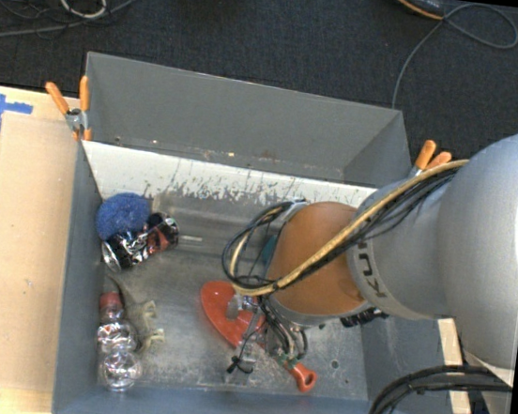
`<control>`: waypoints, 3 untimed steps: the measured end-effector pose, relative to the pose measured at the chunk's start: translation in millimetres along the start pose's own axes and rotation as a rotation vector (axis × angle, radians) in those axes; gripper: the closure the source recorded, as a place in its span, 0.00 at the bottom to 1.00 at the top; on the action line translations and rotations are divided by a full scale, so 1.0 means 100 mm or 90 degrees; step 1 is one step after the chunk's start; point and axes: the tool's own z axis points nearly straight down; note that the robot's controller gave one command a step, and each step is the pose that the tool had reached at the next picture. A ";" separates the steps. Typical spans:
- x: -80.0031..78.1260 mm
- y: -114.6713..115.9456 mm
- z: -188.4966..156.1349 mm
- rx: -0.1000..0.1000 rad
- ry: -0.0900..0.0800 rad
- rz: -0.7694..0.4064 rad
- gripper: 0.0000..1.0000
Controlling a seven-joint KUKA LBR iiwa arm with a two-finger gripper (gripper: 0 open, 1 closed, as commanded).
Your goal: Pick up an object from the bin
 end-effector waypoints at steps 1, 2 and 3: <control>-0.03 0.01 0.00 0.000 0.000 -0.029 0.00; 0.14 0.15 0.00 0.000 0.002 0.044 0.00; -0.12 0.03 0.00 -0.001 0.004 0.025 0.00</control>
Offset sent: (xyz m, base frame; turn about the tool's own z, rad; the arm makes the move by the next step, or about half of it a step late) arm -0.0143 0.0172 0.0006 0.0715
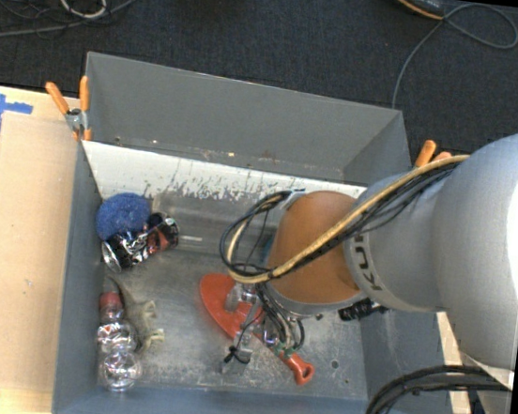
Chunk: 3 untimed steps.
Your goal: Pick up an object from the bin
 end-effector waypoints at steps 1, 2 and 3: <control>-0.16 -0.01 -0.01 0.001 -0.003 0.004 0.00; -0.16 -0.07 -0.04 0.001 -0.002 0.003 0.00; -0.12 -0.04 -0.04 0.001 0.001 -0.001 1.00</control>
Offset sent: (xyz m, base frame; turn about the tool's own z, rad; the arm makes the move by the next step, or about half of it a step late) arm 0.0179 -0.0126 0.0060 0.0035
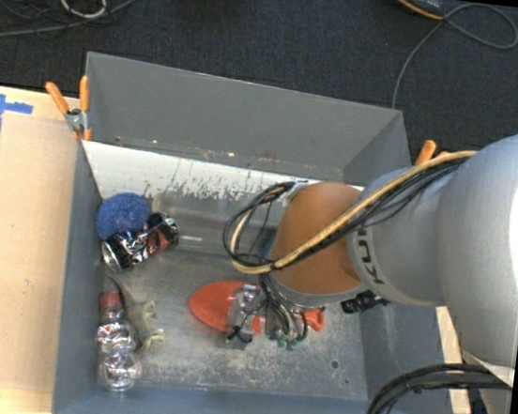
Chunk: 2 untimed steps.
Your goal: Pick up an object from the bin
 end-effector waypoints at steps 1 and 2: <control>0.00 0.00 0.00 0.000 0.000 0.000 1.00; 0.05 0.00 -0.21 0.002 0.007 0.000 1.00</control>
Offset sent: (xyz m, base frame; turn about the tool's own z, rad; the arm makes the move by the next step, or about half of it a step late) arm -0.0080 0.0069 0.1461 0.0005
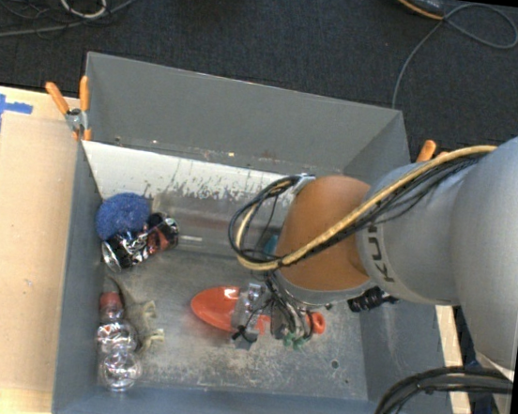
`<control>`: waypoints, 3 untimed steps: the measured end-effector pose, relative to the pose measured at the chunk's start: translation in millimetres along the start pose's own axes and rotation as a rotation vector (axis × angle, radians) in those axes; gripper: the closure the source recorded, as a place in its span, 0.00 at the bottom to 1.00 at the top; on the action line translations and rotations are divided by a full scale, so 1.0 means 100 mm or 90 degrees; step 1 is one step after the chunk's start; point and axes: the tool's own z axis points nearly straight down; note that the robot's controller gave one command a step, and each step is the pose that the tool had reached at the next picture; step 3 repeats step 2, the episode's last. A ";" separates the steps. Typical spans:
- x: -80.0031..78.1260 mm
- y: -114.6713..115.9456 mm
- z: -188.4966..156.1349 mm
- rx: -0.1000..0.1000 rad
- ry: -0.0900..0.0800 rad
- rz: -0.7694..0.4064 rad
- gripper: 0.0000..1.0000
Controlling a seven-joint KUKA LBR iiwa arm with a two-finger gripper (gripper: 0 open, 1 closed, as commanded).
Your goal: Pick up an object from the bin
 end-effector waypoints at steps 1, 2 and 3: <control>-0.02 0.01 -0.58 -0.002 -0.008 -0.011 1.00; 0.01 0.00 -0.54 -0.002 -0.006 -0.006 1.00; 0.01 0.00 -0.54 -0.002 -0.006 -0.006 1.00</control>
Offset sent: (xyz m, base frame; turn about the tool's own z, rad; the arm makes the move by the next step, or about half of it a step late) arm -0.0032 -0.0007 0.0402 0.0046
